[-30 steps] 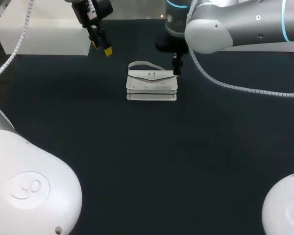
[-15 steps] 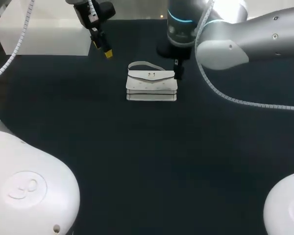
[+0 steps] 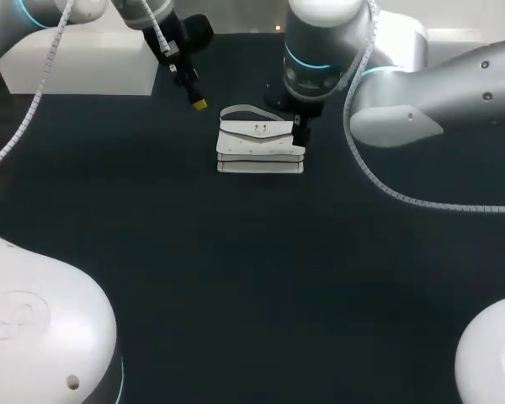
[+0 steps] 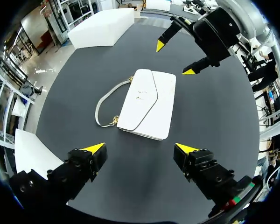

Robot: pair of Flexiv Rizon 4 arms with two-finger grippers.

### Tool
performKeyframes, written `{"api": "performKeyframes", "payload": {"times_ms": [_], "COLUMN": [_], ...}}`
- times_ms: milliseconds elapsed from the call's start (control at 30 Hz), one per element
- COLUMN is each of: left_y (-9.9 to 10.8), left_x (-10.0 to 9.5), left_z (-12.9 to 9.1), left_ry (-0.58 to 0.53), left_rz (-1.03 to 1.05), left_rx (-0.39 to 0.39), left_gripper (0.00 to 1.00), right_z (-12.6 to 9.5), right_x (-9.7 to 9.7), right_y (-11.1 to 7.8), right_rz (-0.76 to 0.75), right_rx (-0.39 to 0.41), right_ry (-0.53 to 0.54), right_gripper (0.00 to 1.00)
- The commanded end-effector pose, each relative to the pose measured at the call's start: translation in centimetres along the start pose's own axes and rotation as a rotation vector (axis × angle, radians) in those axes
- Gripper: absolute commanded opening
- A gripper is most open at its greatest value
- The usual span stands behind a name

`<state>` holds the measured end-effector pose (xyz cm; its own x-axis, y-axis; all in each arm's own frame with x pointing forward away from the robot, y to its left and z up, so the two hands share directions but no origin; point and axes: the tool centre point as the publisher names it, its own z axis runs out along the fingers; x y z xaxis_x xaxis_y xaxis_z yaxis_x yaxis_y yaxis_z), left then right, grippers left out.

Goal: Pick up the bag, open it, inspect its contents, close it, and place it on the opposite side

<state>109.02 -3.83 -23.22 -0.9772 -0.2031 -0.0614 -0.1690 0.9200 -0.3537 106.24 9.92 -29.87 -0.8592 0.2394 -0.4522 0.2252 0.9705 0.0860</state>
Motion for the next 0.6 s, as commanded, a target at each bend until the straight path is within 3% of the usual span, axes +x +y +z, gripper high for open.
{"api": "performKeyframes", "payload": {"times_ms": [33, 333, 500, 600], "left_y": [0.8, -0.5, -0.9, -0.9], "left_x": [0.7, 0.5, 0.7, 0.7], "left_z": [0.5, 1.6, 1.9, 1.9], "left_ry": [-0.072, -0.027, -0.030, -0.030], "left_rz": [0.151, 0.288, 0.301, 0.301], "left_rx": [0.240, 0.355, 0.361, 0.361], "left_gripper": [1.00, 1.00, 1.00, 1.00], "right_z": [-0.1, 0.3, 0.6, 0.8], "right_x": [0.8, 1.9, 2.9, 3.1], "right_y": [-0.6, -0.2, 0.2, 0.3], "right_rz": [0.006, -0.032, -0.088, -0.097], "right_rx": [-0.027, -0.067, -0.056, -0.044], "right_ry": [-0.126, -0.194, -0.289, -0.289], "right_gripper": [1.00, 1.00, 1.00, 1.00]}}
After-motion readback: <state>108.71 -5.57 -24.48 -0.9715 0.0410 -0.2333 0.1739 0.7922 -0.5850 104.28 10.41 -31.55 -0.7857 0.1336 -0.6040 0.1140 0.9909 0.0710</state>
